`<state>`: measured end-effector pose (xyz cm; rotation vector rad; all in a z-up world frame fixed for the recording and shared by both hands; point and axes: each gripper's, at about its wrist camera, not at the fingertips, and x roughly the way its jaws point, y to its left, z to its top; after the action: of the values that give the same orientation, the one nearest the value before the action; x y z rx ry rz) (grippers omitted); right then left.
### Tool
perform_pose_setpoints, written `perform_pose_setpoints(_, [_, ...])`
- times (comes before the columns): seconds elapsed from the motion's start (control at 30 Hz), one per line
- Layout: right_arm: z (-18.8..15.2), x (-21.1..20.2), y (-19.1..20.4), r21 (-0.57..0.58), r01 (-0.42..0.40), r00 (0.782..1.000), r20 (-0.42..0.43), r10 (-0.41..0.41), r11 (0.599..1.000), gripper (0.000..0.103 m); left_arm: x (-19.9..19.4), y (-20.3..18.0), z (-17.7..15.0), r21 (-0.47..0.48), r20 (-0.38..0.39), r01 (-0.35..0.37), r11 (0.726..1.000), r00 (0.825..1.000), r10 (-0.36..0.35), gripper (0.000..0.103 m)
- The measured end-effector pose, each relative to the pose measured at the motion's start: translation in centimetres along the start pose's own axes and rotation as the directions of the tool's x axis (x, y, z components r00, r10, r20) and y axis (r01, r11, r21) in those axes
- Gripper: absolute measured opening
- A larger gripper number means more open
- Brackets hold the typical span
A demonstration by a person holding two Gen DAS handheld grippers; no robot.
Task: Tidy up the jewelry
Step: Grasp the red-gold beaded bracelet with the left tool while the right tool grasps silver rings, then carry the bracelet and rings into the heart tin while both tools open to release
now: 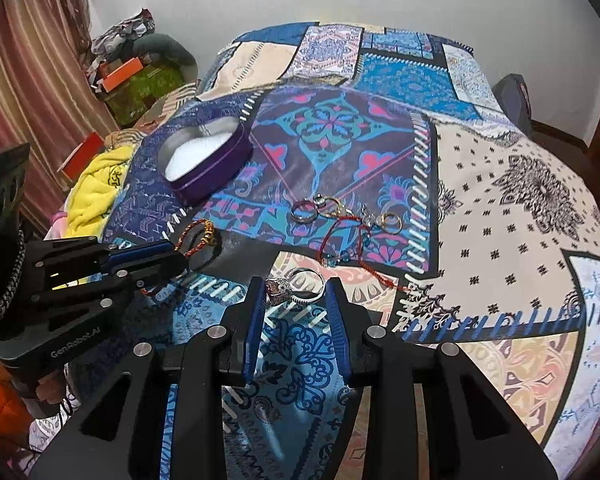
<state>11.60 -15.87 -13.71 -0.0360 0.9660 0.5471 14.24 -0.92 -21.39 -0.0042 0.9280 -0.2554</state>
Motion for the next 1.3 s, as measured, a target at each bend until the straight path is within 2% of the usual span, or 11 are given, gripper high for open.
perform_pose_setpoints(0.3, [2.0,-1.5,1.3,-0.018,0.002,0.998,0.068,-0.001,1.000,0.028,-3.8,0.6,1.2,-0.007,0.098,-0.030,1.000,0.995,0.031,0.011])
perform_pose_setpoints(0.47, [3.5,-2.3,2.6,-0.040,0.004,0.992,0.123,0.001,0.999,0.028,-6.0,1.3,2.5,-0.016,0.170,-0.058,0.998,0.984,0.060,0.011])
perform_pose_setpoints(0.67, [5.5,-2.7,4.0,-0.066,-0.001,0.985,0.173,0.012,0.998,0.028,-7.6,3.4,4.0,-0.073,0.237,-0.085,0.994,0.966,0.100,0.011])
perform_pose_setpoints(1.0, [8.2,-1.3,5.4,-0.097,-0.022,0.978,0.205,0.041,0.995,0.028,-7.4,6.3,5.7,-0.122,0.270,-0.111,0.986,0.952,0.141,0.011])
perform_pose_setpoints(1.3, [10.4,0.9,5.4,-0.084,-0.052,0.977,0.203,0.068,0.995,0.028,-4.3,8.7,6.4,-0.163,0.212,-0.079,0.983,0.971,0.114,0.011])
